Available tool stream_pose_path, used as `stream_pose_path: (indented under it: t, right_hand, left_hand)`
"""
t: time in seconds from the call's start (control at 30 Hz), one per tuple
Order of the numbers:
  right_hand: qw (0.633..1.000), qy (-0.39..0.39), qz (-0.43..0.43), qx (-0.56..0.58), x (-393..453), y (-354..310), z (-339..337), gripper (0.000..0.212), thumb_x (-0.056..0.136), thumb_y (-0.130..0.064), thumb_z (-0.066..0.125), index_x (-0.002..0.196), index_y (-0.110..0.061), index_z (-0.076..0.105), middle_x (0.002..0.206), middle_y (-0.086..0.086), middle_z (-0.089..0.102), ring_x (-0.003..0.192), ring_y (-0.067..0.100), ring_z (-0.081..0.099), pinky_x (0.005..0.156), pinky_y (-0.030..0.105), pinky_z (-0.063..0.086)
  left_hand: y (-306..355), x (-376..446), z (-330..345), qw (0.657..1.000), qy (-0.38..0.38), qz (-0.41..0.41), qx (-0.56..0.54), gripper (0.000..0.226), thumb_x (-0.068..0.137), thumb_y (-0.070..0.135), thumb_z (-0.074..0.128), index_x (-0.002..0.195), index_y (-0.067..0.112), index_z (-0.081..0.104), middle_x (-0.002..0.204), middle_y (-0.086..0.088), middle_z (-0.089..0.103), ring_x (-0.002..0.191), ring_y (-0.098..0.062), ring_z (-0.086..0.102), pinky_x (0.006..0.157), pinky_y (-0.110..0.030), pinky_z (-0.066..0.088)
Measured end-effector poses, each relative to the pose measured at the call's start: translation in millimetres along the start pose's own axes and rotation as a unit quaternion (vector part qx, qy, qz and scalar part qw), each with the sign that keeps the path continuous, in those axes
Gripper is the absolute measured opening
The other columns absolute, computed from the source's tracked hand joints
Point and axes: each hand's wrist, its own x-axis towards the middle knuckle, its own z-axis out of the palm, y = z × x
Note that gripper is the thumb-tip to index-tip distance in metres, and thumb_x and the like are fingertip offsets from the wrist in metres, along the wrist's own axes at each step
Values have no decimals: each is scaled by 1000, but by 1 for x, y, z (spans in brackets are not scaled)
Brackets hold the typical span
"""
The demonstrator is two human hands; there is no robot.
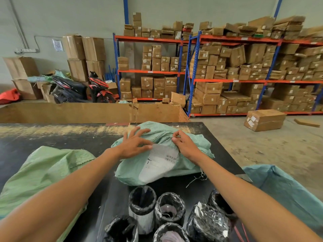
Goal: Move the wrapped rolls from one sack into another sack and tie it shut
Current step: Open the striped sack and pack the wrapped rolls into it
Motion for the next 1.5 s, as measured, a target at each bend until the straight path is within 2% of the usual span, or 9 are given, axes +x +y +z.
stream_pose_path:
  t: [0.17, 0.3, 0.5, 0.6, 0.7, 0.8, 0.9, 1.13, 1.5]
  right_hand:
    - [1000, 25, 2, -14, -1, -2, 2, 7, 104, -12, 43, 98, -12, 46, 68, -2, 41, 55, 9, 33, 49, 17, 31]
    - [984, 71, -59, -151, 0, 3, 5, 17, 97, -6, 47, 105, -20, 52, 80, -4, 50, 73, 12, 46, 67, 30, 38]
    - [912, 1, -200, -357, -9, -3, 12, 40, 90, -52, 60, 125, -33, 64, 108, -7, 55, 104, 14, 45, 88, 38, 35]
    - [914, 67, -221, -334, -9, -7, 16, 18, 91, -36, 67, 107, -32, 75, 96, -8, 62, 94, 17, 53, 84, 42, 39]
    - [899, 91, -263, -339, -10, -11, 19, 9, 86, -27, 74, 94, -25, 77, 90, -5, 64, 88, 19, 54, 76, 36, 37]
    - [883, 89, -310, -340, -13, -13, 24, 7, 82, -19, 77, 88, -17, 76, 88, -2, 67, 89, 22, 55, 75, 35, 42]
    - [877, 75, -344, -328, -18, -12, 19, 6, 82, -18, 77, 87, -15, 76, 85, -4, 71, 90, 22, 56, 77, 39, 46]
    - [851, -5, -360, -381, -36, -6, 8, 2, 82, -13, 74, 83, -13, 76, 74, 1, 67, 69, 24, 61, 58, 36, 51]
    - [833, -32, -385, -396, -79, -8, 16, 8, 85, -15, 67, 82, -12, 73, 71, 2, 62, 64, 24, 57, 50, 35, 46]
  left_hand:
    - [7, -1, -5, 998, 14, 26, -61, 15, 87, 42, 70, 82, 54, 62, 148, 13, 41, 143, -21, 22, 117, -54, 19]
    - [17, -2, -6, 986, -10, 10, -165, 12, 90, 32, 70, 80, 39, 70, 137, 6, 52, 129, -13, 45, 111, -44, 34]
    - [21, 6, -5, 972, -13, -45, -232, 12, 91, 33, 68, 89, 24, 75, 136, 5, 52, 123, -12, 51, 107, -37, 37]
    - [24, 9, -6, 966, -13, -60, -253, 12, 92, 28, 68, 98, 19, 73, 128, 3, 58, 119, -13, 53, 108, -38, 38]
    - [27, 10, -10, 963, -15, -74, -258, 19, 93, 25, 67, 74, 26, 73, 122, 5, 56, 116, -12, 51, 102, -33, 36]
    - [23, 16, -7, 967, 27, -77, -243, 35, 94, 30, 61, 65, 10, 61, 90, 0, 56, 84, -16, 52, 74, -32, 37]
    - [20, 24, -3, 975, 59, -93, -191, 40, 95, 29, 59, 58, 18, 52, 62, 4, 51, 63, -12, 48, 66, -29, 34]
    - [29, 47, 17, 983, 34, -131, -127, 16, 93, 35, 63, 79, 30, 71, 99, 0, 74, 90, -18, 66, 77, -30, 50]
    - [43, 62, 29, 966, 50, -246, -65, 31, 88, 39, 56, 60, 28, 63, 75, 3, 62, 98, -34, 61, 92, -58, 49]
